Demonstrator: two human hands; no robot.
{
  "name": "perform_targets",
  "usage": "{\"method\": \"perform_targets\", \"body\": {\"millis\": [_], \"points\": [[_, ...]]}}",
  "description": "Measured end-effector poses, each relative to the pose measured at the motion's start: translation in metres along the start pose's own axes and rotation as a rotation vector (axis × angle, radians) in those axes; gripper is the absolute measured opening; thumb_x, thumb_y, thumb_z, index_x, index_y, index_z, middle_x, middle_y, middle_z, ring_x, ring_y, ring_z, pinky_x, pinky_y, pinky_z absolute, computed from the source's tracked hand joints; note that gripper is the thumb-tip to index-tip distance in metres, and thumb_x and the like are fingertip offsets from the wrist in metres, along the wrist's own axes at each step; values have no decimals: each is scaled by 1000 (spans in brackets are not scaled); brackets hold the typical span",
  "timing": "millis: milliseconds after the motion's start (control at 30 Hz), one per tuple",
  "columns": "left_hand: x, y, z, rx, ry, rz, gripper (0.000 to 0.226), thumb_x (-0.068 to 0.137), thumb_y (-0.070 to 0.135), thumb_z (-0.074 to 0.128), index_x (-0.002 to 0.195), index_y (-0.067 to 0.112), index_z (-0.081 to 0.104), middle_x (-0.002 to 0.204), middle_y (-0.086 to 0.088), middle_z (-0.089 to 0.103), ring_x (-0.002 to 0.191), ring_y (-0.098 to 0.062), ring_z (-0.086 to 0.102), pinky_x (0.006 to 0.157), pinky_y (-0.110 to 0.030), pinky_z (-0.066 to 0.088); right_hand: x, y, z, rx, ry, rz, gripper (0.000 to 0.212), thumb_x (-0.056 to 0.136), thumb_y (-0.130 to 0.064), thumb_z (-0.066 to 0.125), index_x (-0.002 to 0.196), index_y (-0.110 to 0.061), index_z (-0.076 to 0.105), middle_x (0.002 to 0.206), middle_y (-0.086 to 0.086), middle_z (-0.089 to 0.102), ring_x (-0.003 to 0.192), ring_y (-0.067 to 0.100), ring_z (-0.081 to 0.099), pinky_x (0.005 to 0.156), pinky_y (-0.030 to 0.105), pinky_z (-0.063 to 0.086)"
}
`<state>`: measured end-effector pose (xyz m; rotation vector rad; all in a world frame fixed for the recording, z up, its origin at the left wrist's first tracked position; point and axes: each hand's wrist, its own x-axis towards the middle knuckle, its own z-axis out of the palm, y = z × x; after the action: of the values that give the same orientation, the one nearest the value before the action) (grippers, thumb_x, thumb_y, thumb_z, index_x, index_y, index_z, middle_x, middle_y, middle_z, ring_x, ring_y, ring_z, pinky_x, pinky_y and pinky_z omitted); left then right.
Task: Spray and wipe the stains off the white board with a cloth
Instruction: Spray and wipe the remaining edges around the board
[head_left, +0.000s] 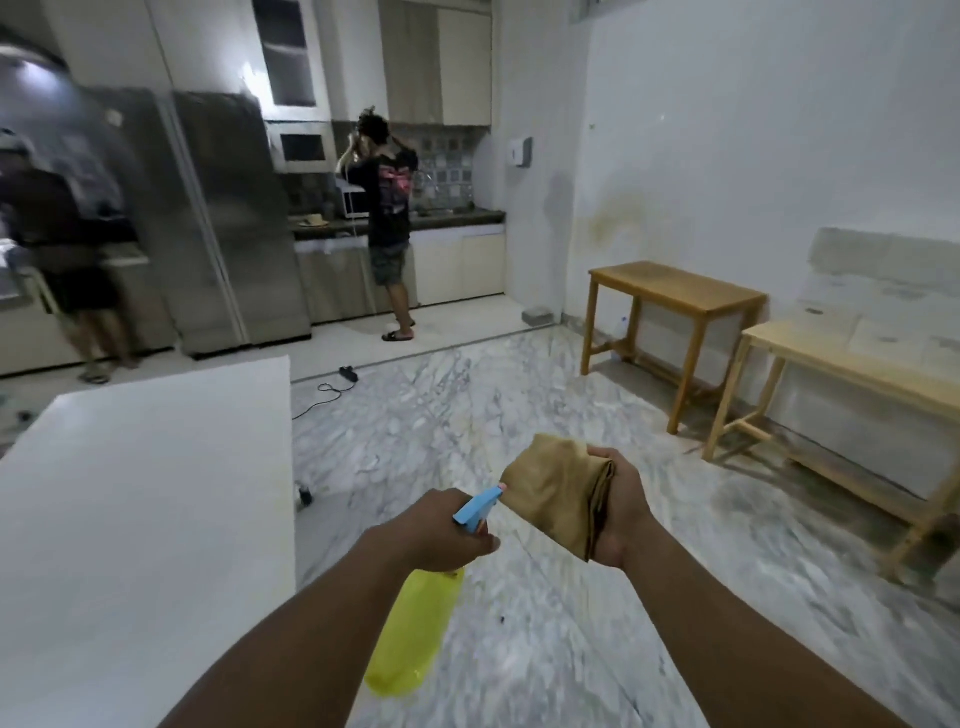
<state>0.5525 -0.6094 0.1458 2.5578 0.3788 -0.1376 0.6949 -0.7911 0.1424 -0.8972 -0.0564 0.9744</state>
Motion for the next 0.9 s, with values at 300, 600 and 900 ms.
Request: {"method": "perform_targets", "body": {"millis": [300,600,900], "points": [[120,-27,-51,54,133,-198,37,87,43,65,61,26,45,62,8,52,61,-12,53,63,-29,41,176,-63,26,-161,-140,184,60,90,-47,45,123,-3,68,126,23,65,111,38,63,99,46,48],[198,-124,-101,-44,194,-404,39,84,48,65,58,26,45,62,6,51,64,-16,55,66,-37,47,357,-60,88,-240,-275,327,63,88,-50,47,129,-5,64,132,22,62,117,38,60,106,48,44],[285,-271,-180,25,123,-452,34,89,51,61,69,26,49,78,2,56,80,-20,60,69,-35,45,531,-13,196,-333,-316,447,58,90,-47,47,110,0,74,110,22,71,95,35,67,89,42,52]]}}
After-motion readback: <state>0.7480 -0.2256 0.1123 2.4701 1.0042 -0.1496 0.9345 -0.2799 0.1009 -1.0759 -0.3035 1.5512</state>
